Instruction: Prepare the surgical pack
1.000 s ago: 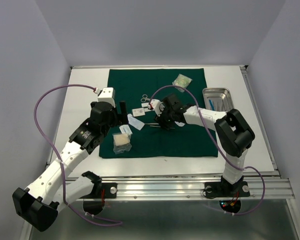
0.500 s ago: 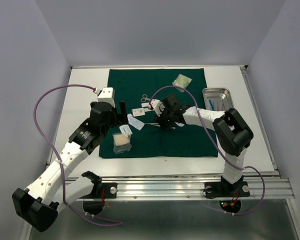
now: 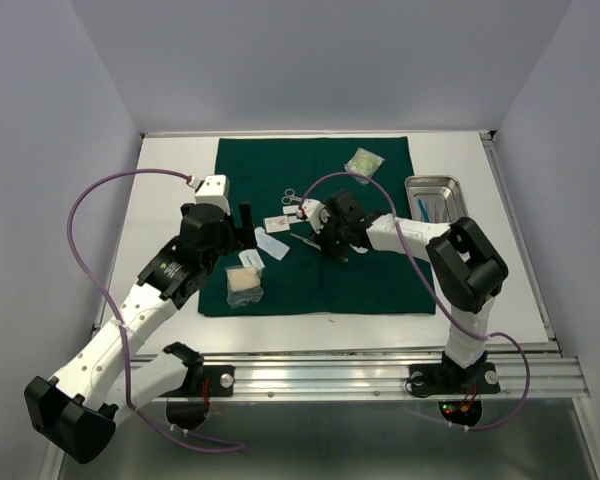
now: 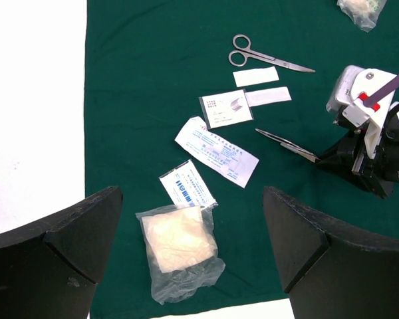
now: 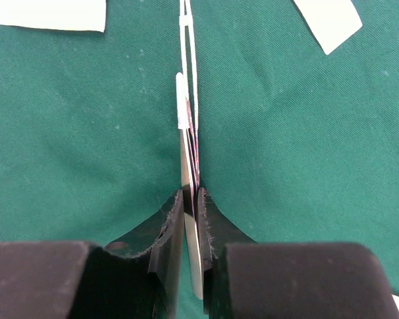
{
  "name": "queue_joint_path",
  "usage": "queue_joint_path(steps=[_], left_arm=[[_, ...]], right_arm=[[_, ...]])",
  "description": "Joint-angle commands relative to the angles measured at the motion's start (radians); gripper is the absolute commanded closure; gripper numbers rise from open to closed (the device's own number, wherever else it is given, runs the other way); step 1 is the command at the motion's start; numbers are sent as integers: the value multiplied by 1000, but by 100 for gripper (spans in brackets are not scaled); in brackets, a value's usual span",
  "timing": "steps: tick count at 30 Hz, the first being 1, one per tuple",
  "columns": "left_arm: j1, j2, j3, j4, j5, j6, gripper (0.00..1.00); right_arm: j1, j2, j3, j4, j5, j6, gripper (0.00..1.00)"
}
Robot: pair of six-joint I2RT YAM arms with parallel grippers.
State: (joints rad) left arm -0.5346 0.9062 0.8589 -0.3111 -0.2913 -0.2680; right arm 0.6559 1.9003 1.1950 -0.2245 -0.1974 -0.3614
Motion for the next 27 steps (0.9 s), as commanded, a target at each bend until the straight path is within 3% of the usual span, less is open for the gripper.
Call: queue_joint_path(steps=[1, 18, 27], left_arm=[[5, -24, -9, 33, -8, 3, 1], [5, -13, -8, 38, -9, 4, 1], [5, -15, -6, 37, -5, 6, 1]], right_arm=[[8, -58, -23, -30, 35, 15, 87], [8, -210, -60, -29, 220, -1, 97], [-174, -300, -49, 37, 211, 45, 99]])
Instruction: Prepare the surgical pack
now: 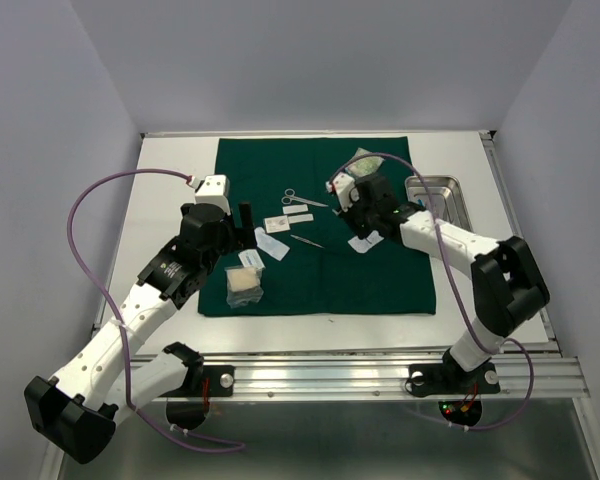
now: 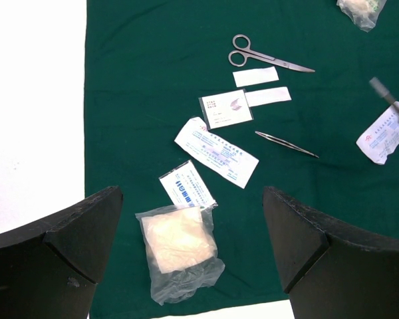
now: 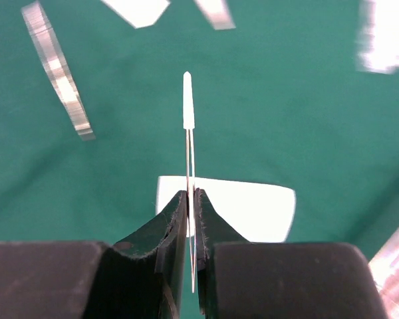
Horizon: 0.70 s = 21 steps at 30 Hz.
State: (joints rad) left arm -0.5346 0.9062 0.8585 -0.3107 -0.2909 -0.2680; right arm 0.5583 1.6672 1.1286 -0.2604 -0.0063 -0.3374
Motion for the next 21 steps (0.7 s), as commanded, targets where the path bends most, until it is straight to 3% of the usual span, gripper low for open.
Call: queue_joint_path(steps=[1, 14, 21], left_arm=[[5, -16, -6, 36, -4, 6, 1], [5, -16, 1, 38, -1, 10, 1], [5, -13, -1, 36, -4, 10, 1]], right_arm=[[-96, -70, 17, 73, 20, 23, 99], [-440, -158, -44, 128, 86, 0, 99], [-494, -93, -98, 205, 201, -15, 99]])
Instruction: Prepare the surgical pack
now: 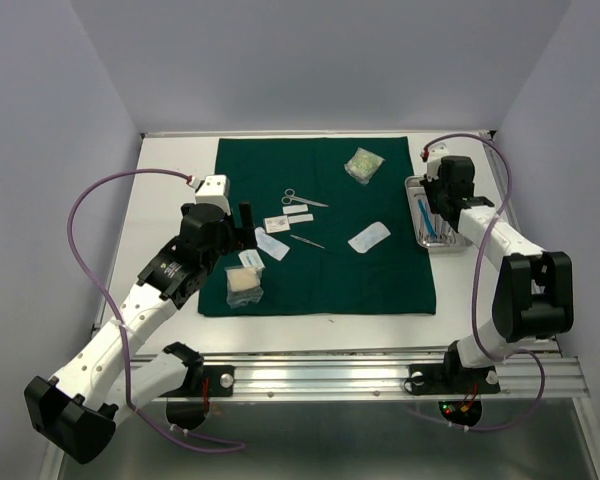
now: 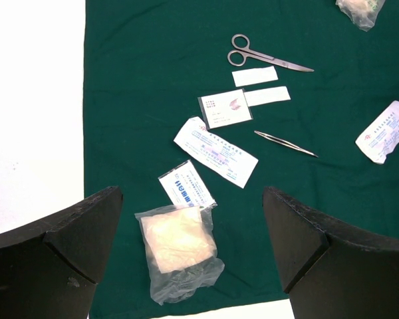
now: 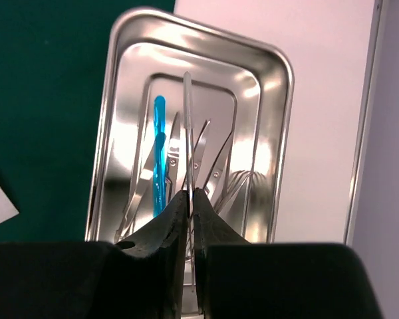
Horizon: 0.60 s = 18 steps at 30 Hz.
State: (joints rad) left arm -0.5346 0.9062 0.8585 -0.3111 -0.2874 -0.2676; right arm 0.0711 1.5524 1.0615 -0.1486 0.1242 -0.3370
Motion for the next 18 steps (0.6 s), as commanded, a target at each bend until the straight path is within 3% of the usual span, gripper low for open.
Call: queue_joint_path(steps=[1, 2, 4, 6, 13, 18], left_arm=[[5, -15, 1, 35, -9, 10, 1], [5, -15, 1, 35, -9, 8, 1], [5, -13, 2, 30, -9, 10, 1], [5, -12, 7, 27, -15, 10, 1], [4, 0, 10, 21, -24, 5, 1], [5, 0, 5, 23, -41, -2, 1]], right_arm=[[-7, 32, -43, 112, 83, -16, 99], [-7, 37, -64, 138, 97, -16, 93], [-7, 55, -74, 184, 114, -5, 62], [-7, 57, -66, 182, 103, 7, 52], [-7, -47, -18, 153, -49, 64, 51], [140, -54, 70, 54, -97, 81, 48]])
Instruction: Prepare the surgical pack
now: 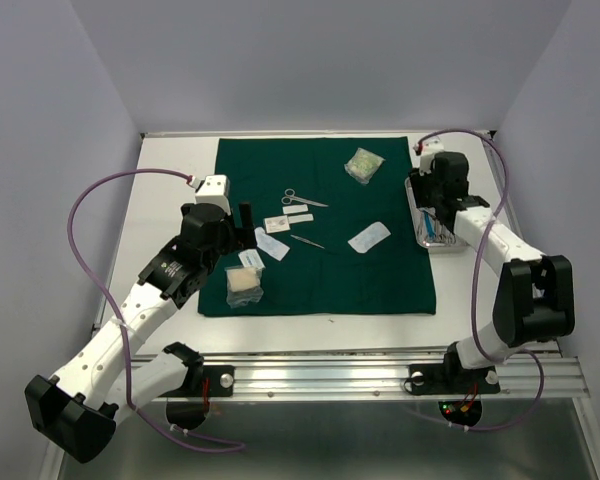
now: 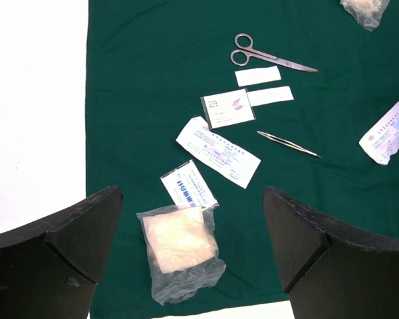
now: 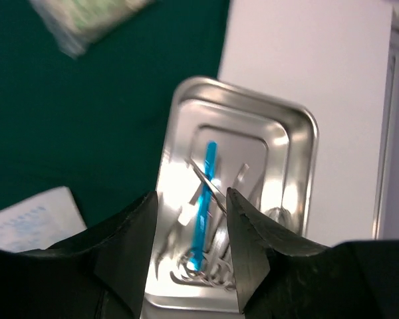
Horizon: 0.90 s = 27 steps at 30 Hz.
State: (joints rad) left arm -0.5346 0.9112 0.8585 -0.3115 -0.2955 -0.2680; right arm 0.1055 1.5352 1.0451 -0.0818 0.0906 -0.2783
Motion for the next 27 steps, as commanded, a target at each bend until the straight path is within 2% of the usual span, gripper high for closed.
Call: queue_joint_path(steps=[1, 4, 14, 18, 27], left_arm=[[5, -3, 7, 23, -34, -2, 1], [5, -2, 10, 20, -40, -4, 1], [5, -1, 14, 8, -48, -7, 1], [5, -5, 10, 8, -48, -5, 1], [5, -18, 5, 9, -39, -4, 1]], right_arm=[[138, -26, 92, -15, -51, 18, 48], [245, 20, 113, -6, -26, 30, 49], [508, 268, 294, -96, -149, 93, 51], [598, 362, 332, -99, -100, 106, 51], [619, 482, 377, -107, -75, 174, 57]])
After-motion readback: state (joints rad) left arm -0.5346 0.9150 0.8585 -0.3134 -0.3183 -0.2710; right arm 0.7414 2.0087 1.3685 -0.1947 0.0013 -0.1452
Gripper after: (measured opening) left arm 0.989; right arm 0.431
